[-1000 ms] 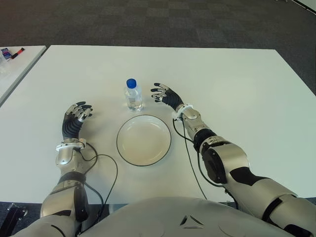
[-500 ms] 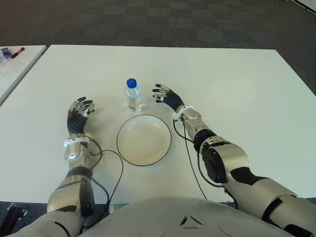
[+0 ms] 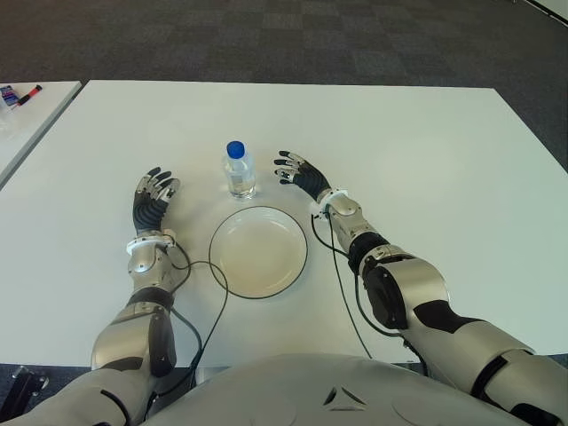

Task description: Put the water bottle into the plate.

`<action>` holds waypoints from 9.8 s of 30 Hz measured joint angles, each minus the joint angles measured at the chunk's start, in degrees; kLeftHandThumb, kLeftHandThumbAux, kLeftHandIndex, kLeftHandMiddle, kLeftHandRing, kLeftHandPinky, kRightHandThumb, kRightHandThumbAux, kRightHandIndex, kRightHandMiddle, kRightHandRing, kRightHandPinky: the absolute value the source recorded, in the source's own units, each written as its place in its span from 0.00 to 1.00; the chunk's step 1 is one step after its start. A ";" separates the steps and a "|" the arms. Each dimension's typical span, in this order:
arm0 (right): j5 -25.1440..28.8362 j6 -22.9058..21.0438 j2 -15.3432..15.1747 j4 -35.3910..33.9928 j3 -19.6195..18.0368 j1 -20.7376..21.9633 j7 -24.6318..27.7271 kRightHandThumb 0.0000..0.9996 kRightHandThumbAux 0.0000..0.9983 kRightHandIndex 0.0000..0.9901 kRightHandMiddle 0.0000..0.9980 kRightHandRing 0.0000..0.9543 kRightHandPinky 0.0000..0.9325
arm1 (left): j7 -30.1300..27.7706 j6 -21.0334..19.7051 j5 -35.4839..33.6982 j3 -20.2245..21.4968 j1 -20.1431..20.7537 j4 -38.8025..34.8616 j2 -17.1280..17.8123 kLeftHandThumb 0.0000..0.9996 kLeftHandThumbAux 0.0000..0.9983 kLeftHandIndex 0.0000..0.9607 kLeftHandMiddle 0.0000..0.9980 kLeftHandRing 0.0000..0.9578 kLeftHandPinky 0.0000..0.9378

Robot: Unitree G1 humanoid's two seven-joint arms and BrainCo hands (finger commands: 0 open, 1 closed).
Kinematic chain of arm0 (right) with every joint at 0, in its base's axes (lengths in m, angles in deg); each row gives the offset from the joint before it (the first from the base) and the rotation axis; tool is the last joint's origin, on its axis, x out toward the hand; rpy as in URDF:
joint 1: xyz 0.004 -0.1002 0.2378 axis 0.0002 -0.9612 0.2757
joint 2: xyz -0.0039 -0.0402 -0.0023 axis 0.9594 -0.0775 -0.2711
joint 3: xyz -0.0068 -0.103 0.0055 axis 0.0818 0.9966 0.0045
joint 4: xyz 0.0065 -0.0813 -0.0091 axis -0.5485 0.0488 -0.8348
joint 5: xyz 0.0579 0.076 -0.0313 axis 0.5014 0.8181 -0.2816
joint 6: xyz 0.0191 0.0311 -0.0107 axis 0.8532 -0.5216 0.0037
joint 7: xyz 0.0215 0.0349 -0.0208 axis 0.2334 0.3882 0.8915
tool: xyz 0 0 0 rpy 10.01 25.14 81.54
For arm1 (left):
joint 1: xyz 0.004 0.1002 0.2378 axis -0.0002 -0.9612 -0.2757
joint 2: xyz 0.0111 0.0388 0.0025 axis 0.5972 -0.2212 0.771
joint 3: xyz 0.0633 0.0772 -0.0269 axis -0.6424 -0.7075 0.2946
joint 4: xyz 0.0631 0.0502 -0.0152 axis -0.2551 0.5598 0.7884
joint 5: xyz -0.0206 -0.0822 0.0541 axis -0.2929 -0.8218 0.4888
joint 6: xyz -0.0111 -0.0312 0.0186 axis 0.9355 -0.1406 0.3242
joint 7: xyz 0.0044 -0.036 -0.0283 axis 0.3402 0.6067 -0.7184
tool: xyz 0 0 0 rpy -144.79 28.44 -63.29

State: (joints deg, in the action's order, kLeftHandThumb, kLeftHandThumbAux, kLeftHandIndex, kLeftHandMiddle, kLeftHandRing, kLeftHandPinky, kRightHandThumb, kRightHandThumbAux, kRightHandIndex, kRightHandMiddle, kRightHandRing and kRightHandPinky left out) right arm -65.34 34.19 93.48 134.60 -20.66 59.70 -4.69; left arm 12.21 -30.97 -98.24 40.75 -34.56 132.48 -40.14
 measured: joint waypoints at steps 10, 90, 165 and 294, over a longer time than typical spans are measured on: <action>0.06 2.61 0.03 -0.33 0.00 -0.89 2.45 0.13 0.63 0.06 0.15 0.18 0.24 | 4.91 -1.45 1.90 -1.13 2.86 1.00 -0.12 0.23 0.69 0.17 0.23 0.24 0.28; 3.03 5.89 0.37 -2.71 -0.24 -7.20 1.80 0.10 0.62 0.07 0.12 0.13 0.19 | 2.38 -12.49 6.67 -6.70 7.17 4.38 3.34 0.24 0.71 0.19 0.30 0.33 0.38; 4.07 6.52 0.44 -2.61 -0.73 -8.66 -0.12 0.08 0.61 0.08 0.18 0.21 0.25 | 0.52 -14.72 10.08 -11.94 13.96 5.36 -1.31 0.24 0.71 0.12 0.21 0.22 0.27; 4.51 7.60 0.46 -2.54 -1.13 -9.18 0.36 0.11 0.63 0.09 0.17 0.17 0.20 | -4.33 -3.15 13.56 -15.69 3.83 -7.06 1.94 0.47 0.57 0.04 0.10 0.11 0.16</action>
State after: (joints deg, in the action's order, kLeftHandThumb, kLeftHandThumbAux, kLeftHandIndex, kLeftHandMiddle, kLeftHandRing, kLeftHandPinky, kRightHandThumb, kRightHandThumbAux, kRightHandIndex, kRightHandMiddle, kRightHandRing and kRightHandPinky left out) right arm -60.83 41.79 93.94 132.06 -21.78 50.52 -4.34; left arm 7.89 -34.12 -84.68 25.07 -30.73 125.42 -38.21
